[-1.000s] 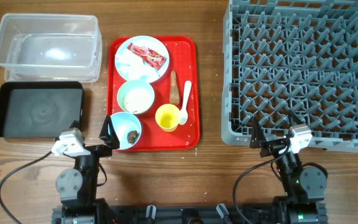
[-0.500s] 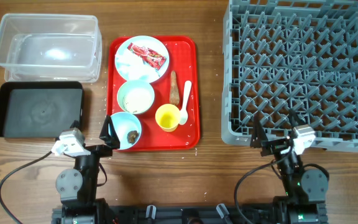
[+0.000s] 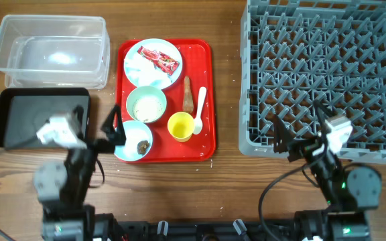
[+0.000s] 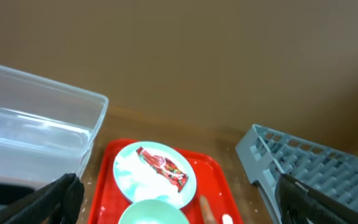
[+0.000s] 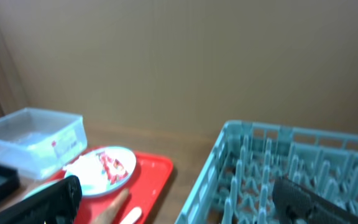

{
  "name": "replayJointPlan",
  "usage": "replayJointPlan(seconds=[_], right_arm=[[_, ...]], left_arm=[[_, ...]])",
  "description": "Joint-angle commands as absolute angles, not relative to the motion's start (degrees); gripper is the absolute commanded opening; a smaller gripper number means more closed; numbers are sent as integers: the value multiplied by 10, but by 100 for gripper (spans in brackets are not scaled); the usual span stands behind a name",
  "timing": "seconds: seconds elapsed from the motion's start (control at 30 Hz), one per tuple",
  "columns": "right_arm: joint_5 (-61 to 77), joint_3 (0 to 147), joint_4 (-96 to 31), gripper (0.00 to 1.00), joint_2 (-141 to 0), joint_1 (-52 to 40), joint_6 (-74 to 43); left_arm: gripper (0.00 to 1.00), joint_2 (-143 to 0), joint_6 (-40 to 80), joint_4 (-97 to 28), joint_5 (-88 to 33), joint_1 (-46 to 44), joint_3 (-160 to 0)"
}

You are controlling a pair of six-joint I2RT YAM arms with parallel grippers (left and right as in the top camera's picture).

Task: Sort waste into correct bins and load items into the dishwasher rack
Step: 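Reach the left gripper to the plate and grasp the white tissue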

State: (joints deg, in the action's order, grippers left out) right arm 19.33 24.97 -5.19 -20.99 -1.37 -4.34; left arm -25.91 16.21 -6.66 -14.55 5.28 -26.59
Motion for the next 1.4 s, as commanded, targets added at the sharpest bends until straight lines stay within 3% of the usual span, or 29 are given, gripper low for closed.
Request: replayJointPlan(seconds=[0.0,0.2,0.3,0.47,0.53,0.63,0.7,1.37], right_arm=[[210,367,-130,100,-312,-17,-6],[206,542,-326,100,-500,-17,16],[211,553,-342,100,-561,-17,13],[243,553,-347,100,-627,-17,-10],[262,553,-350,100,-645,-17,-24],[276,553,-351,100,-663,-17,-24],[275,553,-352,100,-668,-17,-26],[276,553,-353,100,-669,-17,-31]], left_arm=[[100,-426,149,-150,-165,49,-426],[100,-779,134,-423,-43,-28,-780],[100,-942,134,-517,-5,-83,-928],[100,-1091,154,-453,-21,-137,-950],[100,-1125,156,-431,-20,-144,-950],[100,-1156,304,-430,15,-142,-950],[100,-1162,327,-419,25,-143,-950],[100,-1273,365,-338,61,-144,-949]])
